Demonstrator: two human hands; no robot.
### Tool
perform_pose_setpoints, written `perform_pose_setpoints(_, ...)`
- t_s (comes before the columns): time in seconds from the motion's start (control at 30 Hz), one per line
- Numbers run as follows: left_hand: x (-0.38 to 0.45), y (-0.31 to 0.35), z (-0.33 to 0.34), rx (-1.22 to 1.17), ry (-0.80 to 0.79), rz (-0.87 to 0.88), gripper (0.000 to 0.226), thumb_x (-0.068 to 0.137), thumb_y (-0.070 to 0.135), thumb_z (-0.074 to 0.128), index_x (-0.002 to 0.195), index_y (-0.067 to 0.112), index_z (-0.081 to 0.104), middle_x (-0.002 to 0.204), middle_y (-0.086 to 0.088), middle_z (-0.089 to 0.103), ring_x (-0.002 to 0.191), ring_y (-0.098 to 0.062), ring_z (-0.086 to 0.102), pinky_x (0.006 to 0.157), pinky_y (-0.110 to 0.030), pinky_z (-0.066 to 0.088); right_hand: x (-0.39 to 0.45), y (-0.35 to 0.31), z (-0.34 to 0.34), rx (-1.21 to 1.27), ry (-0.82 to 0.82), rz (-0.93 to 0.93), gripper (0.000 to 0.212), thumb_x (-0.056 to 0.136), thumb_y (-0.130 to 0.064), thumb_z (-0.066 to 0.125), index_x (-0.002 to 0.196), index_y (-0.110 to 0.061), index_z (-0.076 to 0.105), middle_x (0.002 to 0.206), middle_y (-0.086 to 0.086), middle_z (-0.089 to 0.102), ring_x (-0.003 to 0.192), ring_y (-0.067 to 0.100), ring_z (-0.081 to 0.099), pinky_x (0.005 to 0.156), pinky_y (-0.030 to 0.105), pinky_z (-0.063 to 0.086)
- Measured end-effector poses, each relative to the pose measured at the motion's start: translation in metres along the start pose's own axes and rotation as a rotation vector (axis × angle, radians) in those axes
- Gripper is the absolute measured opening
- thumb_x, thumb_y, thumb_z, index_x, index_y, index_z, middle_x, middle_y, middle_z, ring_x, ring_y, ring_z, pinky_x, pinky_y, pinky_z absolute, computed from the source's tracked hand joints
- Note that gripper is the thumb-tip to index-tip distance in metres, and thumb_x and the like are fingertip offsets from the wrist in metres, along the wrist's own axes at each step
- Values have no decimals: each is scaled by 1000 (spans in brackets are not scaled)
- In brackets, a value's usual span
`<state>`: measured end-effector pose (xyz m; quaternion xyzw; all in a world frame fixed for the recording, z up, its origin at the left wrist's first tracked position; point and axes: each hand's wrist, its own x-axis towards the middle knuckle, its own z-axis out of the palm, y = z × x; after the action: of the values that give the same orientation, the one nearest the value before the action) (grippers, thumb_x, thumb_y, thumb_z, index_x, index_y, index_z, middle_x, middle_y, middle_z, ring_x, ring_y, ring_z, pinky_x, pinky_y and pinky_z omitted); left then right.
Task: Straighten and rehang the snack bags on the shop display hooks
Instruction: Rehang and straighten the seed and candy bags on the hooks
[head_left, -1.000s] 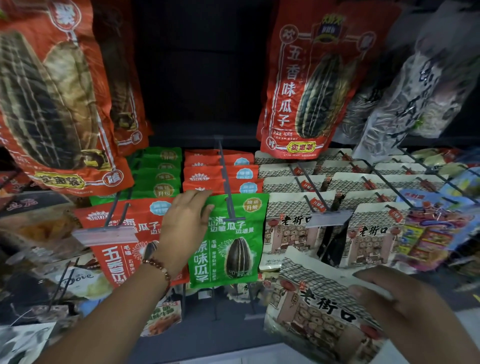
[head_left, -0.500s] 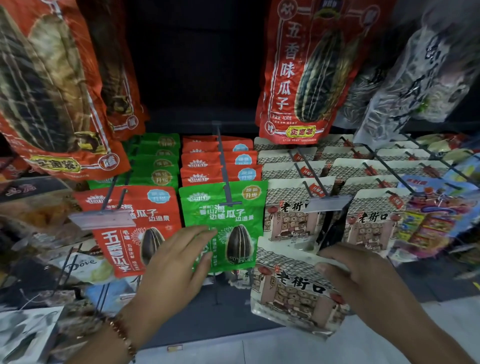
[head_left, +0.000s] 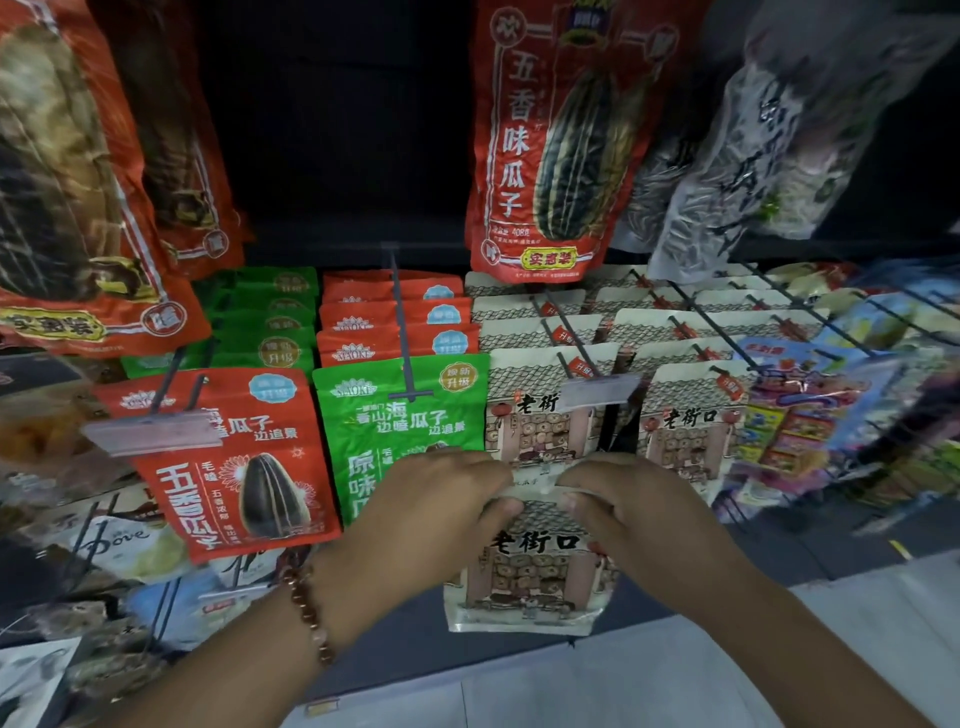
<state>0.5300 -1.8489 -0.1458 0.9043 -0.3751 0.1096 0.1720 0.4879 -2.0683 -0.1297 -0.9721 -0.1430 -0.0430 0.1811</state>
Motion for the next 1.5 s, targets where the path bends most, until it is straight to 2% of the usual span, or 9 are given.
perform_pose_setpoints(0.2,17,20,7,4,-82,-46,27,101,44,44,99,25,64,82,4,66,73,-17,60,59,-30,30,-9,21,-4,-15,27,8,18,96,-19,53,104,-26,68,91,-12,62,78,5,53,62,29,44)
perform_pose_setpoints(0.43,47,53,27,3,44,4,27,92,37,55,68,25,50,56,8,52,47,-11,44,45,-25,27,-29,62,-14,20,175,26,19,96,-21,55,108,-25,69,89,-15,59,76,2,48,61,20,37)
perform_pose_setpoints(0.6,81,85,47,-21,34,30,21,93,37,54,76,27,62,63,11,61,52,-8,56,43,-24,37,-49,105,-25,38,269,52,21,97,-30,50,104,-24,69,94,-8,66,82,12,60,65,33,52)
perform_pose_setpoints(0.87,156,152,97,-80,-34,-21,33,100,42,50,74,23,56,60,12,52,52,0,47,47,-18,31,-88,225,-75,211,343,215,22,98,-37,51,112,-30,67,98,-28,54,90,-3,55,75,16,47)
perform_pose_setpoints(0.93,176,171,110,-95,-31,-55,35,99,42,52,70,23,53,57,14,45,51,1,44,47,-18,25,-98,270,-93,268,339,300,24,97,-33,53,118,-30,65,106,-23,55,98,1,57,84,23,49)
perform_pose_setpoints(1.1,220,208,143,-70,-1,-126,51,96,61,32,78,24,62,60,11,54,52,-1,48,51,-27,42,-102,363,-141,252,253,413,36,98,-27,56,133,-25,55,138,-3,51,109,19,57,94,41,48)
perform_pose_setpoints(1.17,232,221,151,-51,35,-166,57,92,63,23,78,24,62,60,10,56,51,-2,49,52,-26,46,-89,384,-156,170,216,366,45,98,-30,55,142,-26,45,146,-4,43,106,21,57,96,42,46)
perform_pose_setpoints(1.3,244,238,158,-27,69,-238,49,95,59,26,69,24,50,54,11,46,46,-2,43,45,-26,42,-47,409,-163,-39,149,137,60,97,-30,58,151,-21,32,153,-1,35,138,21,35,113,36,32)
perform_pose_setpoints(1.5,258,248,149,-19,43,-367,34,98,46,44,66,34,45,52,14,42,45,2,38,45,-21,23,8,432,-152,-74,59,-40,63,91,-23,65,148,-18,39,141,6,51,130,26,45,111,40,35)
